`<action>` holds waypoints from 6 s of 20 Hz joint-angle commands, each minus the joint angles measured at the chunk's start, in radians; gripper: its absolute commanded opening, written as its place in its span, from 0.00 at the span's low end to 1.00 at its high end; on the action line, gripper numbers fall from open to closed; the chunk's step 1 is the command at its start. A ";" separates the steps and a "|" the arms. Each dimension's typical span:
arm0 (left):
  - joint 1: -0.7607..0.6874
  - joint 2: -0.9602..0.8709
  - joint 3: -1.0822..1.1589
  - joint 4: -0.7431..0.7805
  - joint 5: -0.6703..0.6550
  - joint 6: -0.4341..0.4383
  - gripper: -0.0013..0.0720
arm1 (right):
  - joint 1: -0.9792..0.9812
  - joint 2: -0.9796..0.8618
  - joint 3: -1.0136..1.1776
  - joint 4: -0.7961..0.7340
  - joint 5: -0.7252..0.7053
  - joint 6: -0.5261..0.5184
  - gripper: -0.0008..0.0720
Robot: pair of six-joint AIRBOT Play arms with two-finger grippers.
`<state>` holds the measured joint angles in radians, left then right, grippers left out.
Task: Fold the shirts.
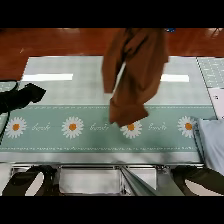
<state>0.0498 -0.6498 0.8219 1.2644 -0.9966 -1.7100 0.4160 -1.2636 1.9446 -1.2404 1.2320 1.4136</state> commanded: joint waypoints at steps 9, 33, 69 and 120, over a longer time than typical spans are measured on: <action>-0.024 0.001 -0.115 -0.010 -0.019 -0.001 0.71 | 0.083 -0.107 -0.792 -0.089 -0.124 0.179 0.05; -0.031 -0.636 -0.211 -0.605 0.014 0.367 0.71 | -0.737 0.312 -1.279 0.351 -0.171 -0.045 0.57; -0.182 -0.708 -0.127 -0.663 0.095 0.445 0.04 | -0.242 -0.340 -0.867 0.665 -0.231 -0.127 0.05; 0.103 -0.804 0.439 -0.453 -0.009 0.383 0.15 | -0.428 -0.285 -0.611 0.219 -0.349 0.129 0.46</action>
<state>0.1879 -1.2991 1.1843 0.8188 -0.9424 -1.2839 -0.0074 -1.3895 1.2282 -1.0718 0.9272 1.5188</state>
